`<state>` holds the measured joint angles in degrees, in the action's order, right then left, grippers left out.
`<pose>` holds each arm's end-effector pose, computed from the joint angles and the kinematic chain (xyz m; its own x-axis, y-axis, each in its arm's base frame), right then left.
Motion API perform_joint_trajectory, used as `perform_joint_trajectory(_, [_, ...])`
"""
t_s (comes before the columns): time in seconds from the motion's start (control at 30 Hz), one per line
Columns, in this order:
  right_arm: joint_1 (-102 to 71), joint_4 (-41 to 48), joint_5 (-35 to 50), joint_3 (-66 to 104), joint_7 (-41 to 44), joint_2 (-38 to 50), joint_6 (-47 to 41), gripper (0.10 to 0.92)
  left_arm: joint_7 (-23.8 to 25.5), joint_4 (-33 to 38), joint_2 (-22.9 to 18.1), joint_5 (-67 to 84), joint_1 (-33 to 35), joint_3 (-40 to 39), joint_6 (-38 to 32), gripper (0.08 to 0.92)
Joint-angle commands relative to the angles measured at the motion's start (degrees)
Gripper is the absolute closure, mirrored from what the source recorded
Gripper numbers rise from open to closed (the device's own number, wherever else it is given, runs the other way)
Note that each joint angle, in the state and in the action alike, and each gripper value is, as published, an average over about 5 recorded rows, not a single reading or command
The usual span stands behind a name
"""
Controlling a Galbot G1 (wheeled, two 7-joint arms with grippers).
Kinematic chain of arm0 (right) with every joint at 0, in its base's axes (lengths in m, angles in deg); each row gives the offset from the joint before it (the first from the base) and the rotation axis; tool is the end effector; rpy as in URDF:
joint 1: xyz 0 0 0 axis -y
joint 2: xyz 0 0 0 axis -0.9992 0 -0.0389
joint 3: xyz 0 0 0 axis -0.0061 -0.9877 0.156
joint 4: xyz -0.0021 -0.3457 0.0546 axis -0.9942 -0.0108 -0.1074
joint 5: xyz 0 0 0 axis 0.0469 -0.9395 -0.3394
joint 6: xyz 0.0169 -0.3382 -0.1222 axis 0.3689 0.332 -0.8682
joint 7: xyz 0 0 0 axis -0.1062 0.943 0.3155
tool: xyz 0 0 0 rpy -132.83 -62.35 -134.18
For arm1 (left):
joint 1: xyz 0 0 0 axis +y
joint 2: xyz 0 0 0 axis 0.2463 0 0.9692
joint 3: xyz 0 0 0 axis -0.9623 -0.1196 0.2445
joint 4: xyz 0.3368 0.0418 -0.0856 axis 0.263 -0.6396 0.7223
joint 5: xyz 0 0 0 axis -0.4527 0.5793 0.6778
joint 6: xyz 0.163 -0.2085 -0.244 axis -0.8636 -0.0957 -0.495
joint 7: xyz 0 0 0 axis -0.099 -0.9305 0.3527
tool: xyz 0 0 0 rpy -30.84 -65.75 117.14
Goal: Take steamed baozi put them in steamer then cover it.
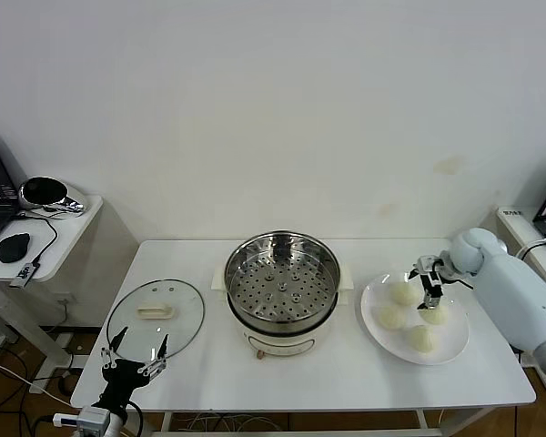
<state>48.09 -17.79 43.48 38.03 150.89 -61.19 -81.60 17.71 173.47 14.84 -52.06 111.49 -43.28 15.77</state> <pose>0.5668 -0.2116 -0.2421 -0.2709 -0.0636 0.9605 -0.9589 -0.0697 -0.2751 0.1642 0.1066 -0.3237 -0.9835 0.0382 0.1768 0.0850 0.9604 0.2654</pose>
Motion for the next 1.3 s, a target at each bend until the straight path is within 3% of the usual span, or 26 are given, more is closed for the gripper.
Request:
perform_joint_trajectory(0.03, [1.45,5.59,-1.90,-0.84,0.10,-3.80,1.33,0.203,0.02,-0.02,-0.02,-0.05,0.00,0.00,0.00,0.177])
perform_joint_trajectory(0.5, [2.00,6.24,-2.46,-0.13,-0.83,-4.38,1.01,0.263,0.10,-0.22,-0.27,-0.22,-0.04,-0.07,-0.12,0.177])
perform_joint_trajectory(0.93, [1.40,3.84,-1.31,-0.41,-0.98,-2.68,0.32,0.457,0.19,0.10,-0.40,-0.32,0.00,-0.16,-0.13,0.177])
perform_joint_trajectory(1.3, [3.19,-6.23,6.15,-2.82,0.41,3.56,-1.70,0.482,0.16,0.39,-0.37,-0.42,0.08,-0.13,-0.17,0.177])
